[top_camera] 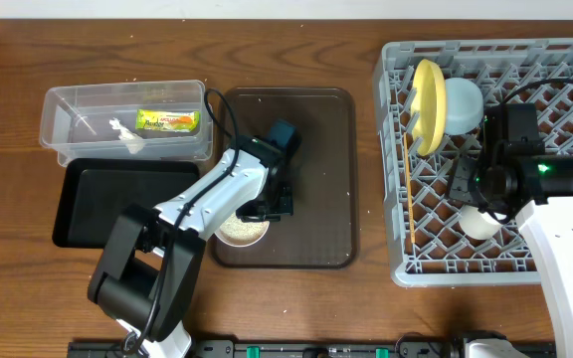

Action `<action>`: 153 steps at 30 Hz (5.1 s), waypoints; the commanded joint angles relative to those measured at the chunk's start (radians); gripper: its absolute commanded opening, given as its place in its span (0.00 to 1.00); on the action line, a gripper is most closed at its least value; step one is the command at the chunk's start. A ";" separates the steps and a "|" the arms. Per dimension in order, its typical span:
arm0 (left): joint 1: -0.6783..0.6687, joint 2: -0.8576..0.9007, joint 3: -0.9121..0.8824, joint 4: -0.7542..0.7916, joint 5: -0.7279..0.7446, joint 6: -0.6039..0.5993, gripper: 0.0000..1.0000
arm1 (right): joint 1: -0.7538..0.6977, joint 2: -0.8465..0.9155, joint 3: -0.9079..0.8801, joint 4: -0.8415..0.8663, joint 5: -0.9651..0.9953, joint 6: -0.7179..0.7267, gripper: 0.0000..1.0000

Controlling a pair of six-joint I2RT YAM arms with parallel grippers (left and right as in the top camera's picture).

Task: Sort waste into correct bins and load items into the dishwasher rack
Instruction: 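Reach the left gripper to the white rice bowl and grasp its rim, then lift the bowl with the left gripper and tip the rice onto the black tray, then carry the empty bowl with the left gripper and set it on the brown tray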

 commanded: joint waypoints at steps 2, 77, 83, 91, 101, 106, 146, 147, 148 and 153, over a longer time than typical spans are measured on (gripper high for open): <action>0.000 -0.016 0.016 -0.008 -0.018 -0.002 0.06 | -0.010 0.004 -0.002 -0.001 0.003 0.010 0.54; 1.273 0.040 -0.082 -0.092 1.430 0.656 0.06 | -0.010 0.004 -0.002 -0.012 0.003 0.003 0.52; 1.273 0.040 -0.082 -0.092 1.430 0.657 0.06 | -0.010 0.004 -0.002 -0.012 0.003 0.003 0.52; 1.273 0.040 -0.082 -0.063 1.356 0.651 0.06 | -0.010 0.004 -0.002 -0.012 0.003 0.003 0.52; 1.266 0.032 -0.079 -0.077 1.426 0.692 0.06 | -0.010 0.004 -0.002 -0.013 0.003 0.002 0.52; 1.270 0.031 -0.079 -0.055 1.361 0.618 0.06 | -0.010 0.004 -0.002 -0.015 0.003 0.002 0.52; 0.514 -0.287 -0.077 0.075 0.549 0.502 0.06 | -0.010 0.004 -0.002 -0.011 0.003 0.003 0.52; 0.473 -0.285 -0.077 0.099 0.509 0.490 0.06 | -0.010 0.004 -0.002 -0.011 0.003 0.003 0.52; 0.428 -0.282 -0.077 0.125 0.467 0.479 0.06 | -0.010 0.004 -0.002 -0.012 0.003 0.003 0.52; 0.256 -0.256 -0.077 0.224 0.382 0.412 0.06 | -0.010 0.004 -0.002 -0.011 0.003 0.003 0.52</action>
